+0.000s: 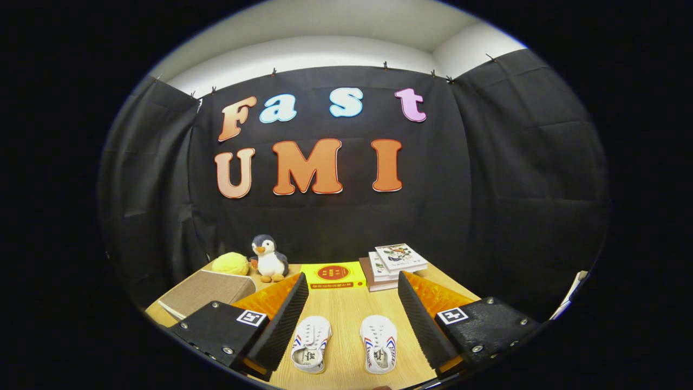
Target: Open the storage box then place both shoes into the box .Put the left shoe in first, then the right shoe, with the right side of both shoes facing outward in a uniform manner.
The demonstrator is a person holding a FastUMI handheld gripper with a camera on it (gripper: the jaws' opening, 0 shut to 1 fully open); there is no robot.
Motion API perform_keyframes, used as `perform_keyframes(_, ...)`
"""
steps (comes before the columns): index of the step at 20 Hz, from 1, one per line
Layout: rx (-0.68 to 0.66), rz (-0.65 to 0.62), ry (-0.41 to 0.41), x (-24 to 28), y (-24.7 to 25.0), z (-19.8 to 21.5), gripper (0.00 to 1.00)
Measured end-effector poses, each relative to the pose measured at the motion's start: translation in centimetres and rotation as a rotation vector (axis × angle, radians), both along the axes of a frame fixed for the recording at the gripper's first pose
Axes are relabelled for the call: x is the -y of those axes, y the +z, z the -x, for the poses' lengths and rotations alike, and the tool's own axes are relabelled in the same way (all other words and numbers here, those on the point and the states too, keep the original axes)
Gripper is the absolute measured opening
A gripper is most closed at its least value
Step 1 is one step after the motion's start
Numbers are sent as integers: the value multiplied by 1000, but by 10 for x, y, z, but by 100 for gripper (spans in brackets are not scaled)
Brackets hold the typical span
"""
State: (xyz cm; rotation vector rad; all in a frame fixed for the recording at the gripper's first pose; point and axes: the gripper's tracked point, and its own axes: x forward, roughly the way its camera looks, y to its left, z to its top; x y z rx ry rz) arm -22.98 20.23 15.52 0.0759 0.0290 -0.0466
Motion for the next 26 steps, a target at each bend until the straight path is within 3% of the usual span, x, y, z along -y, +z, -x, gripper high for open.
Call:
perform_keyframes(10,-13,-31,13,28,4,-22,99)
perform_keyframes(16,-33,-51,66,29,1,-33,98)
perform_keyframes(26,-42,-45,34,55,-4,-44,98)
